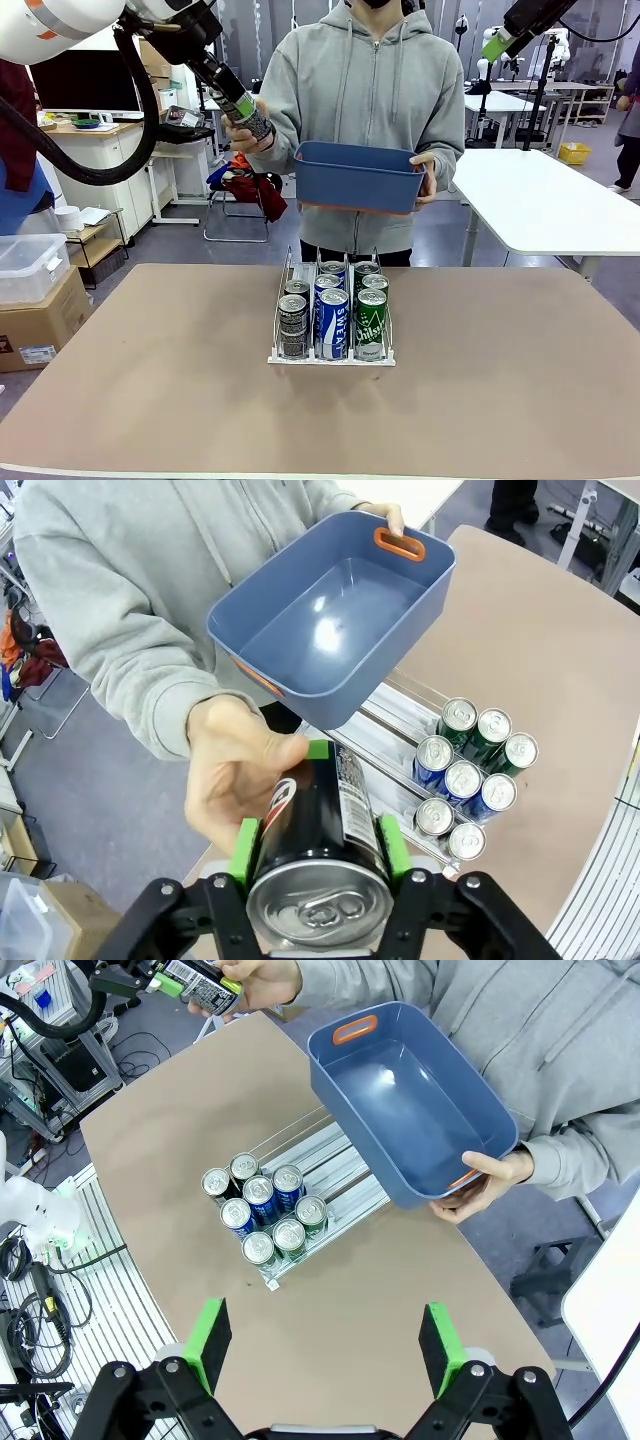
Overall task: Fill the beverage cans into the dispenser.
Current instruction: Pick up the Pepsi coke handed by the human, then place the picked Pepsi coke in the line of the Automatic Can Dispenser with the same cans.
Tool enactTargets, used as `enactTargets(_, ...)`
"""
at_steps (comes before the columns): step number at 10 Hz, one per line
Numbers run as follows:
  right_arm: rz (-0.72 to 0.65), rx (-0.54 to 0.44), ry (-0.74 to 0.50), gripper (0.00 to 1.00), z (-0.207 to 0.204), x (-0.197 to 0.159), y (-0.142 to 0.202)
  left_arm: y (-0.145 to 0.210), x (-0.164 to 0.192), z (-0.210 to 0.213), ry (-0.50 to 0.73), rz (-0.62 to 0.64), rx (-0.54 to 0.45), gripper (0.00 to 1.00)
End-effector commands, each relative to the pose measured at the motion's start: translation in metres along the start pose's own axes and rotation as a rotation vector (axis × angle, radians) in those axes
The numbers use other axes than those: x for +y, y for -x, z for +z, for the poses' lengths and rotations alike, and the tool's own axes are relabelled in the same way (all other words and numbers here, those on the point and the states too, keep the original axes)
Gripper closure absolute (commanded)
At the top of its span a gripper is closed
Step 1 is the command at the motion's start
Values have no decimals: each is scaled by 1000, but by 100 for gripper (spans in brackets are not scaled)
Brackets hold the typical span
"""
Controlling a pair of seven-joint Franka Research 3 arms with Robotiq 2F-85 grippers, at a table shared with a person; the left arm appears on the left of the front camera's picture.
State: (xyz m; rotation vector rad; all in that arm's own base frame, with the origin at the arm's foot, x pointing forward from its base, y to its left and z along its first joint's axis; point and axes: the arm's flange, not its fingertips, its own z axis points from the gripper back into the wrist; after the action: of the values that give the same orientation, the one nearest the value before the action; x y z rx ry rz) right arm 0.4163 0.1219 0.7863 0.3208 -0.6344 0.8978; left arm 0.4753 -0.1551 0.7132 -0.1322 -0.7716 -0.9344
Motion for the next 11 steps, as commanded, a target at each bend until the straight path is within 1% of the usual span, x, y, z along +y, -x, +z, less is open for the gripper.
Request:
enactTargets(1, 2, -1, -6, 0, 0, 1, 2, 7, 0, 6, -36, 23, -27, 100)
enactTargets(2, 2, -1, -6, 0, 0, 1, 2, 6, -1, 6, -54, 22, -22, 100)
enactTargets(3, 2, -1, -6, 0, 0, 1, 2, 5, -2, 6, -38, -3, -15, 100)
enactTargets(4, 2, -1, -6, 0, 0, 1, 2, 3, -2, 5, 0, 20, -14, 100)
enactTargets(5, 2, -1, -6, 0, 0, 1, 2, -1, 1, 4, -16, 9, -12, 100)
enactTargets(11, 2, -1, -6, 0, 0, 1, 2, -1, 1, 4, -16, 9, -12, 100)
